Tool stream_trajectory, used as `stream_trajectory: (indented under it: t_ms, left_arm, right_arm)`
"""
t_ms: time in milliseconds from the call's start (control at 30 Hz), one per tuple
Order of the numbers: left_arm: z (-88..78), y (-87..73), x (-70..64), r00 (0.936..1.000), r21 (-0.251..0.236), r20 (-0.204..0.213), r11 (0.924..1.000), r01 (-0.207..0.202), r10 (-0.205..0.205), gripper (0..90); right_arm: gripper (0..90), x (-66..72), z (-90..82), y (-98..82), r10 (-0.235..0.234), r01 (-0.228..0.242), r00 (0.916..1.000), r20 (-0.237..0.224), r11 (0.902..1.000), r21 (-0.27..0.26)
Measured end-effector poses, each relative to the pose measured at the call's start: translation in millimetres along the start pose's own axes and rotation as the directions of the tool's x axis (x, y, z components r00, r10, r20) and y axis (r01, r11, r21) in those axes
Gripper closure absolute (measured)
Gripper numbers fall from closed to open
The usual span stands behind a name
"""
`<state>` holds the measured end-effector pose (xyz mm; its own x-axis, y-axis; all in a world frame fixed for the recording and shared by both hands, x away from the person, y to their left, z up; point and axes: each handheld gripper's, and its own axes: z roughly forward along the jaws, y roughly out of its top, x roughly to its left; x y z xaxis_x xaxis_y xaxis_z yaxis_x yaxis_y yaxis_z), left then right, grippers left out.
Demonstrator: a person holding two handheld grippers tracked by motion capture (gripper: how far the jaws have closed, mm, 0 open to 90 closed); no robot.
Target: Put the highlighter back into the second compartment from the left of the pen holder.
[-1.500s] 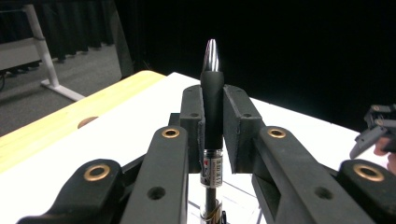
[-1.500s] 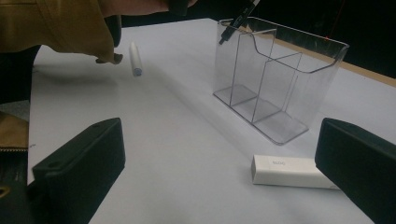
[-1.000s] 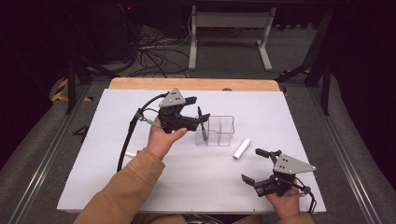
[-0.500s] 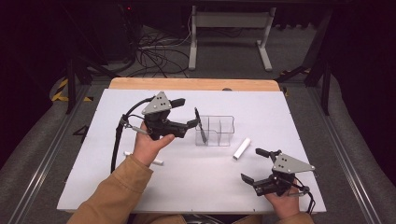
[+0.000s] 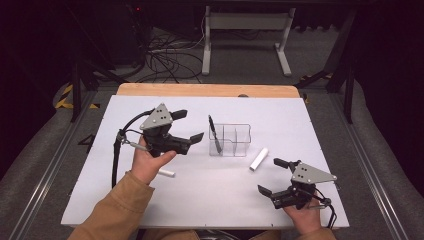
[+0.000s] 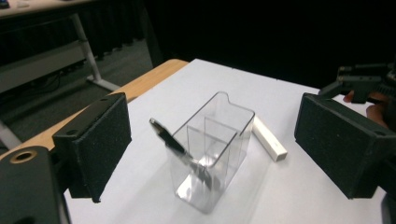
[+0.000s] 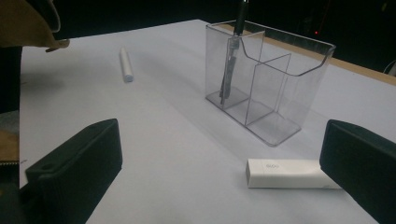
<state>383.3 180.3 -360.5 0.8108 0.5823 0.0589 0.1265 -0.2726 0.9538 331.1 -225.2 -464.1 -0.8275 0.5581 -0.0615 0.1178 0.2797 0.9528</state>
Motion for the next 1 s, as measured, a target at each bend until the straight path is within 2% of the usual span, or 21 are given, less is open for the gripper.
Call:
stream_trajectory:
  t_ms: [167,233,333,400,500,600,633,733,800,900,1000]
  left_arm:
    - [-15.8,-8.5,0.8,0.9998,0.004,-0.006,0.9998,0.018,-0.018,10.5]
    - [-21.2,-10.8,0.1,0.9998,0.004,-0.013,0.9999,0.015,-0.015,9.6]
    - [-27.6,-13.9,-1.1,0.9998,-0.002,-0.011,0.9999,0.017,-0.017,8.4]
    - [-30.8,-15.9,-2.9,0.9999,0.001,-0.008,0.9999,0.012,-0.012,7.5]
    - [-35.1,-19.6,-7.0,0.9998,0.017,-0.015,0.9998,-0.01,0.01,5.9]
    - [-39.5,-25.7,-10.1,0.9999,0.024,-0.014,0.9997,-0.002,0.003,5.8]
    - [-40.7,-28.0,-11.2,0.9999,0.028,-0.015,0.9996,-0.002,0.002,5.9]
    - [-44.4,-35.2,-14.0,0.9996,0.041,-0.027,0.9992,-0.005,0.006,5.6]
    - [-47.6,-39.0,-14.2,0.9997,0.042,-0.023,0.9991,0.009,-0.008,5.5]
    - [-53.3,-43.4,-11.9,0.9984,0.025,-0.012,0.9982,0.055,-0.055,5.4]
    - [-57.4,-47.4,-9.9,0.9967,0.019,-0.01,0.9966,0.08,-0.08,5.4]
  right_arm:
    - [0.0,-0.3,0.8,2.3,0.01,-0.01,0.9994,0.032,0.9999,0.0]
    - [0.0,-0.3,1.7,3.0,0.025,-0.025,0.9992,0.031,0.9997,-0.008]
    - [0.5,0.0,4.7,4.9,0.049,-0.049,0.9969,0.062,0.9988,-0.01]
    - [0.5,0.0,6.1,6.0,0.061,-0.061,0.9959,0.066,0.9981,-0.003]
    - [1.1,-1.2,5.3,7.2,0.071,-0.071,0.9966,0.042,0.9975,0.0]
    - [9.0,-2.4,3.3,8.9,0.075,-0.076,0.9969,0.024,0.9971,0.009]
    - [11.9,-2.2,3.1,9.2,0.066,-0.067,0.9976,0.021,0.9977,0.011]
    - [13.6,-0.9,3.1,10.5,0.055,-0.056,0.9981,0.028,0.9982,0.024]
    - [14.3,-0.8,2.9,11.6,0.057,-0.058,0.998,0.028,0.998,0.026]
    - [13.8,-0.8,1.1,14.6,0.06,-0.061,0.9977,0.032,0.998,0.019]
    - [10.4,-1.4,0.8,17.1,0.078,-0.079,0.9966,0.027,0.9967,0.022]
